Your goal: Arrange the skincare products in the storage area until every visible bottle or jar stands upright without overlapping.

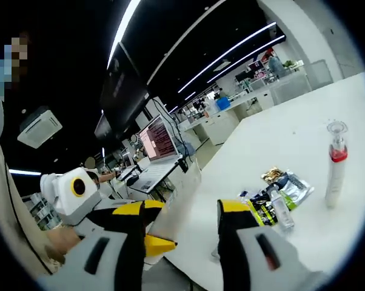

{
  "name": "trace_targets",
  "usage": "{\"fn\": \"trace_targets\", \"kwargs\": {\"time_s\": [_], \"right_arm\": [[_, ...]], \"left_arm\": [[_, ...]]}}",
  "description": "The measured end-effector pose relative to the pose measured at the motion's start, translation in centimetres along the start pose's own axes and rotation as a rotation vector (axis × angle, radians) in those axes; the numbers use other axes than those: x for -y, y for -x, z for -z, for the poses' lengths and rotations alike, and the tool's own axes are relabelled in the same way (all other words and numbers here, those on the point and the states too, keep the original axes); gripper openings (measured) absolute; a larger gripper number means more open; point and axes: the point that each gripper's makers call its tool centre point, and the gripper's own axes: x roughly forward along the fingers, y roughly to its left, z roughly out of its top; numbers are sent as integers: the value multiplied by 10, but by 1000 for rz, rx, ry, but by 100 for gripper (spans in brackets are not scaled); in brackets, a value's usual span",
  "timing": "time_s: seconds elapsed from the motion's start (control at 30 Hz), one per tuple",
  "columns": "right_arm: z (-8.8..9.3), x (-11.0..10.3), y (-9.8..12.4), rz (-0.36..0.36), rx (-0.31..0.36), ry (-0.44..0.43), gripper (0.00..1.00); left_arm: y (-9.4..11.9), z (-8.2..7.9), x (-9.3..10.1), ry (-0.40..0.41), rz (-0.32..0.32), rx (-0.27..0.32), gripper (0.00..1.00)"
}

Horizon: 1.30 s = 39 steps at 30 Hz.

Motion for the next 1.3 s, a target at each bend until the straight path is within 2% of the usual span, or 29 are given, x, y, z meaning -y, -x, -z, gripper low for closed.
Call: {"fn": "trace_targets", "kwargs": {"time_s": [0.13, 0.3, 0.43, 0.57, 0.73, 0.8, 0.97, 1.13, 1.17, 1.3], "right_arm": [[-1, 0, 0, 1, 8, -37, 36], [0, -1, 2, -2, 9, -50, 19], [2, -1, 3, -1, 16, -108, 16], [6, 0, 3, 10, 1, -115, 12], [11, 1, 4, 22, -23, -102, 9], [12, 1, 6, 26, -41, -61, 9], [11, 1, 6, 14, -58, -14, 8], [9, -7, 6, -55, -107, 59, 8], [8, -13, 7, -104, -115, 71, 8], [3, -29, 8, -222, -141, 63, 8]], "left_arm": [[-2, -1, 9, -22, 13, 0, 26], [-3, 2, 15, -26, 31, -1, 26], [-5, 6, 16, -21, 39, -7, 26], [-8, 12, 19, -32, 48, -24, 28], [-11, 17, 22, -10, 78, -27, 28], [-12, 18, 23, -1, 91, -26, 28], [-13, 16, 25, 47, 138, 8, 28], [-8, 12, 26, 112, 214, 50, 27], [-6, 11, 28, 134, 252, 57, 26], [0, 4, 32, 188, 360, 75, 25]]}}
